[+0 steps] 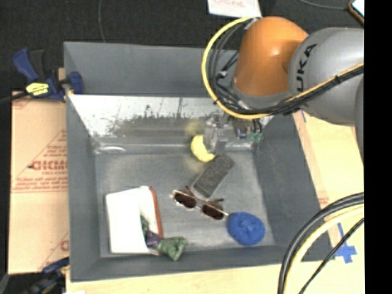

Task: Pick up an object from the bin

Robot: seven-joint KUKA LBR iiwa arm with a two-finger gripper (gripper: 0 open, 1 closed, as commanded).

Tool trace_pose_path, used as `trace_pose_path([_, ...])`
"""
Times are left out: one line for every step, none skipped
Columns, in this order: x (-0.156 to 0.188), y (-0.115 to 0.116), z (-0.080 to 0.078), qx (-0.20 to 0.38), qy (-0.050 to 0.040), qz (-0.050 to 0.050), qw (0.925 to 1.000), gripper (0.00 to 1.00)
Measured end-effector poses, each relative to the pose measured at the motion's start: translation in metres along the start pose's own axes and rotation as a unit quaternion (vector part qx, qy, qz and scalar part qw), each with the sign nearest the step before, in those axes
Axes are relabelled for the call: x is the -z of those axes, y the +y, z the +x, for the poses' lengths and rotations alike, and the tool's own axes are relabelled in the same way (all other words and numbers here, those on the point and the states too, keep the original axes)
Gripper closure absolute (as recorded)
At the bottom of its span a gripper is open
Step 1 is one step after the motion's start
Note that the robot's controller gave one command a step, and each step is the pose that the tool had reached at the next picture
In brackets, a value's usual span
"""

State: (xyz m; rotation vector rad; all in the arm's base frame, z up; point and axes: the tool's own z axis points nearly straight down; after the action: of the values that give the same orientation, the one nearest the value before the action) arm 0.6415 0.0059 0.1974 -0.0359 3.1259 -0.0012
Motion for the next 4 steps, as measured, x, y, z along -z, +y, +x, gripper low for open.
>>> trace_pose_path([0.027,0.000,-0.005,0.010,0.0031,0.000,0.9999,1.00])
trace_pose_path([-0.070,-0.041,0.033,0.048,0.0020,0.001,0.9989,1.00])
trace_pose_path([-0.073,-0.034,0.025,0.024,0.0064,0.001,0.9997,1.00])
trace_pose_path([-0.029,-0.059,0.033,0.117,0.0047,0.000,0.9931,1.00])
